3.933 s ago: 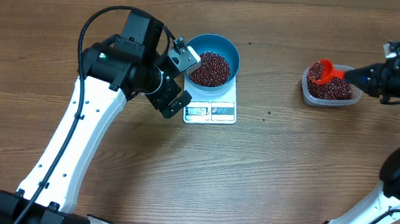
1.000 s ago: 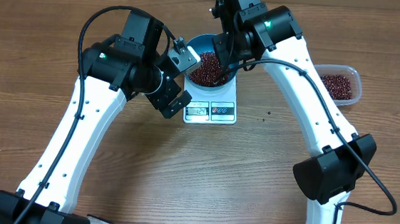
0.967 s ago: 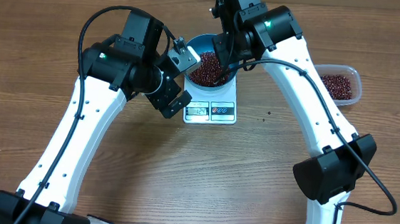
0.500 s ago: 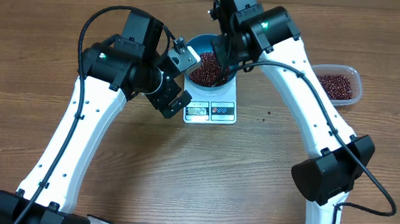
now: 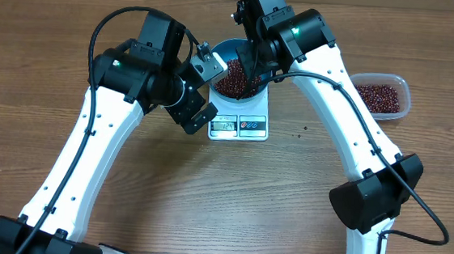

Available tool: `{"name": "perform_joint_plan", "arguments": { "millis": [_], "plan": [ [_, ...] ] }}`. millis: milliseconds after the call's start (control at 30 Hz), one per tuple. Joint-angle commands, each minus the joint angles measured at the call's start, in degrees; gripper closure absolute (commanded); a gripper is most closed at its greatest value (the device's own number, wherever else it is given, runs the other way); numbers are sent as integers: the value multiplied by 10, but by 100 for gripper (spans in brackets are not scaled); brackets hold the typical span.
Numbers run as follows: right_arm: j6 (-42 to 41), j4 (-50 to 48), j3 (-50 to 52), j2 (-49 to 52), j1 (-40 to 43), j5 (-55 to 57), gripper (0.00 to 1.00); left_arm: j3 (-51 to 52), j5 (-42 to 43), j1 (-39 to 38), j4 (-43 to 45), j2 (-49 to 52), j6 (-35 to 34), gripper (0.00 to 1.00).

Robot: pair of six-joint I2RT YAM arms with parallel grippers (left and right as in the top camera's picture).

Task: Scoop item into bowl and weigh 150g on scale
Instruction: 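Tilt the red cup to pour beans into the teal bowl, then return the empty red cup right to the bean tub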

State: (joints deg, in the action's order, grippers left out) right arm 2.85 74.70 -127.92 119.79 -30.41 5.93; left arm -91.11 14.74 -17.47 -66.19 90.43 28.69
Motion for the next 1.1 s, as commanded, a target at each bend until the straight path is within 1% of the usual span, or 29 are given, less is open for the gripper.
{"name": "perform_joint_plan", "arguments": {
  "millis": [0,233,400,600,800,933,1067],
  "plan": [
    [2,0,-23,-2,3,4,96,3,1,2,0,3,9,0],
    [2,10,-42,-15,22,4,96,3,0,2,0,3,9,0],
    [5,29,-42,-45,72,-53,96,3,1,2,0,3,9,0],
    [19,65,-42,-81,180,-127,96,3,0,2,0,3,9,0],
    [33,114,-42,-88,313,-192,96,3,0,2,0,3,9,0],
    [46,146,-42,-87,390,-191,96,3,1,2,0,3,9,0],
    [52,150,-21,-85,448,-191,96,3,1,2,0,3,9,0]
  ]
}}
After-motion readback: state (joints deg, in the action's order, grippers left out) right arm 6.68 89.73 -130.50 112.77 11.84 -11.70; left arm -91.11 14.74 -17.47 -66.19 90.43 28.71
